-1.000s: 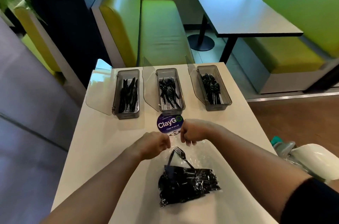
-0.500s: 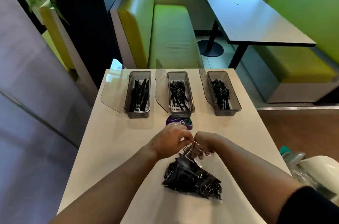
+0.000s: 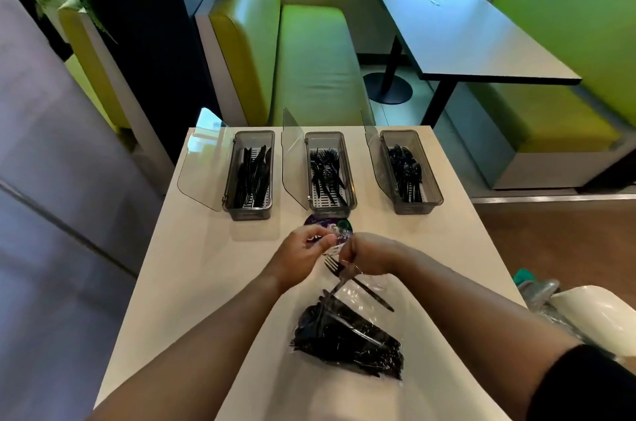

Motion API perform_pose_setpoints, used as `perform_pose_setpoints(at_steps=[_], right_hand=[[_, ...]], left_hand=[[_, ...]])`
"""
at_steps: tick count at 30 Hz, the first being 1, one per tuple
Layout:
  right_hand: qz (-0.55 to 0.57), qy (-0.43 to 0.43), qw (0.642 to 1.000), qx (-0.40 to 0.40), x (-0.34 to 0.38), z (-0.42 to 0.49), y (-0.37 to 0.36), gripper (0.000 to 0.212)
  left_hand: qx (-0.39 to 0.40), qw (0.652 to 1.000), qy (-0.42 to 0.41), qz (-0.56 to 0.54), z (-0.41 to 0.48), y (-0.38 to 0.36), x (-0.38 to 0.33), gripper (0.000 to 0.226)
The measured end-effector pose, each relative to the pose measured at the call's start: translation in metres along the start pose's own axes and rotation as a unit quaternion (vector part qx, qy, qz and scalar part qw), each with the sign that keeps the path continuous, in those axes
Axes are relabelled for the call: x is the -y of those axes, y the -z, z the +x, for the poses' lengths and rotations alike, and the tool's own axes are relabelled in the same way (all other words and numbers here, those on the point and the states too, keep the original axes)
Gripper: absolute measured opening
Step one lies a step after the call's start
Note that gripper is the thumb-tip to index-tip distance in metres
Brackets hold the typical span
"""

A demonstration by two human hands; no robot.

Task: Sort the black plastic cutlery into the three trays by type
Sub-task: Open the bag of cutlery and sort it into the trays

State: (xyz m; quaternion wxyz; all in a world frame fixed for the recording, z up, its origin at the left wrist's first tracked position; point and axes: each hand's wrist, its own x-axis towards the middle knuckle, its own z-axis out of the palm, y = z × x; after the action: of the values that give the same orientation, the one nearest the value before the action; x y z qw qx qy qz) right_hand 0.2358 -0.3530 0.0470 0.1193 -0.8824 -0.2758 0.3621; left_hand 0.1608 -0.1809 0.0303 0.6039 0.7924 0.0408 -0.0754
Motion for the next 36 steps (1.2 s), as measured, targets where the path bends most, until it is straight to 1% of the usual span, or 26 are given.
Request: perform_pose_setpoints(at_steps=[2, 4, 5, 6, 7, 8, 10, 13, 16, 19, 21, 23, 25, 26, 28, 29, 30, 31, 32, 34, 35, 36], right_hand=[[0.000, 0.020, 1.000, 0.001, 0.000, 0.001, -0.003, 0.010], [-0.004, 0.038, 0.999, 0.003, 0.000, 0.004, -0.009, 0.023], [-0.003, 0.052, 0.999, 0.005, -0.001, 0.005, -0.012, 0.024], [-0.006, 0.054, 0.998, 0.010, -0.001, 0.007, -0.014, 0.019], [-0.013, 0.066, 0.998, 0.011, 0.000, 0.007, -0.016, 0.008], [-0.020, 0.072, 0.997, 0.008, 0.002, 0.006, -0.018, 0.008], [-0.025, 0.089, 0.996, 0.008, 0.005, 0.006, -0.018, 0.017], [-0.022, 0.092, 0.995, 0.025, 0.010, 0.007, -0.020, 0.020], [-0.026, 0.079, 0.996, 0.046, 0.012, 0.008, -0.022, 0.021], [0.002, 0.071, 0.994, 0.081, 0.014, 0.008, -0.021, 0.021], [0.010, 0.028, 0.993, 0.115, 0.014, 0.008, -0.022, 0.024], [0.009, -0.016, 0.988, 0.153, 0.013, 0.010, -0.025, 0.023], [0.023, -0.049, 0.985, 0.167, 0.016, 0.011, -0.029, 0.024], [0.027, -0.061, 0.984, 0.164, 0.017, 0.012, -0.033, 0.026], [0.049, -0.070, 0.989, 0.124, 0.018, 0.014, -0.040, 0.032], [0.055, -0.076, 0.991, 0.098, 0.019, 0.014, -0.045, 0.030], [0.053, -0.080, 0.991, 0.089, 0.019, 0.014, -0.051, 0.030], [0.057, -0.085, 0.992, 0.076, 0.021, 0.013, -0.055, 0.046], [0.086, -0.085, 0.990, 0.075, 0.020, 0.012, -0.060, 0.066], [0.163, -0.071, 0.979, 0.102, 0.021, 0.011, -0.065, 0.097], [0.177, -0.066, 0.977, 0.099, 0.016, 0.015, -0.068, 0.114], [0.178, -0.061, 0.977, 0.096, 0.009, 0.023, -0.073, 0.121]], left_hand=[[-0.016, 0.998, 0.056, -0.017, 0.000, -0.001, 0.003, 0.011], [-0.028, 0.996, 0.080, -0.015, 0.000, -0.002, 0.003, 0.015], [-0.032, 0.996, 0.079, -0.022, 0.001, -0.002, 0.002, 0.016], [-0.034, 0.996, 0.074, -0.026, 0.002, -0.003, 0.001, 0.015], [-0.034, 0.997, 0.067, -0.027, 0.002, -0.003, -0.001, 0.012], [-0.037, 0.997, 0.061, -0.024, 0.003, -0.005, -0.003, 0.009], [-0.055, 0.997, 0.059, -0.017, 0.005, -0.009, -0.004, 0.007], [-0.099, 0.993, 0.054, -0.017, 0.007, -0.013, -0.005, 0.011], [-0.131, 0.990, 0.046, -0.034, 0.009, -0.014, -0.011, 0.011], [-0.157, 0.985, 0.034, -0.069, 0.012, -0.012, -0.020, 0.013], [-0.164, 0.982, 0.026, -0.087, 0.014, -0.011, -0.025, 0.015], [-0.156, 0.983, 0.015, -0.098, 0.015, -0.013, -0.029, 0.014], [-0.150, 0.983, 0.009, -0.103, 0.015, -0.018, -0.033, 0.013], [-0.147, 0.983, 0.006, -0.106, 0.015, -0.020, -0.034, 0.013], [-0.136, 0.984, -0.001, -0.117, 0.015, -0.026, -0.036, 0.013], [-0.128, 0.984, -0.005, -0.121, 0.014, -0.029, -0.037, 0.014], [-0.122, 0.985, -0.008, -0.123, 0.013, -0.033, -0.038, 0.014], [-0.117, 0.985, -0.011, -0.124, 0.012, -0.035, -0.039, 0.015], [-0.113, 0.986, -0.013, -0.125, 0.011, -0.038, -0.040, 0.015], [-0.106, 0.986, -0.018, -0.128, 0.010, -0.040, -0.039, 0.016], [-0.103, 0.986, -0.022, -0.129, 0.010, -0.039, -0.039, 0.016], [-0.098, 0.986, -0.027, -0.129, 0.010, -0.038, -0.038, 0.015]])
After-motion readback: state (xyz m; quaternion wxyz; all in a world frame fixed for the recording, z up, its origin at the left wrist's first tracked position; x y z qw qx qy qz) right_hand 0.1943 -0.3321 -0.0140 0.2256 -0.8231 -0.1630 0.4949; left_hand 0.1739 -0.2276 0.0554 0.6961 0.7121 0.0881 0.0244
